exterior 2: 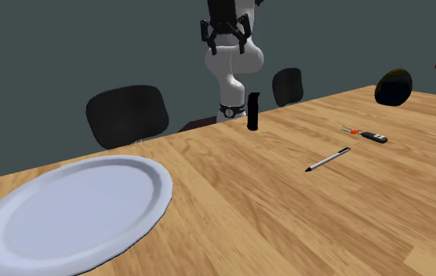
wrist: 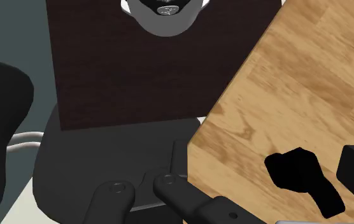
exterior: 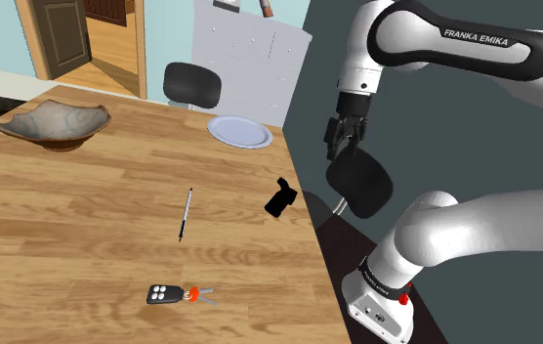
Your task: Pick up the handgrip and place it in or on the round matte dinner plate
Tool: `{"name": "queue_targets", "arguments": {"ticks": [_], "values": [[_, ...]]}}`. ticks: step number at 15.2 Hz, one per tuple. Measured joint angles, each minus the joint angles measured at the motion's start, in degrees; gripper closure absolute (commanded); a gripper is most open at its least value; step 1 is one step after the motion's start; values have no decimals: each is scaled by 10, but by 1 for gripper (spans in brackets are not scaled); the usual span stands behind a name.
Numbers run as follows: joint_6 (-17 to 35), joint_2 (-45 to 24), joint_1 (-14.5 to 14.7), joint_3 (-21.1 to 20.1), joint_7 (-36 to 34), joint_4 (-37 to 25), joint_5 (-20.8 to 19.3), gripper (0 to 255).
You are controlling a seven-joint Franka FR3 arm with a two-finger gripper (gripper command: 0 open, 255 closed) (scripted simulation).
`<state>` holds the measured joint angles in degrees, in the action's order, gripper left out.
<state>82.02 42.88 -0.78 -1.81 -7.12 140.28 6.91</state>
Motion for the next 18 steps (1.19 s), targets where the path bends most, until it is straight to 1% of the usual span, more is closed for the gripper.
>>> {"name": "queue_targets", "arguments": {"ticks": [1,2,5,7,12,13,15,18], "values": [[0,0,0,0,0,0,0,0],[11,4,4,-4,4,9,1,0],[82,9,27,-26,23,49,8,0],[136,9,45,-43,37,76,14,0],[293,-15,89,-89,72,138,26,0],[317,-18,96,-97,77,146,28,0],[350,-23,102,-103,82,163,30,0],[383,-36,106,-111,82,180,34,0]]}}
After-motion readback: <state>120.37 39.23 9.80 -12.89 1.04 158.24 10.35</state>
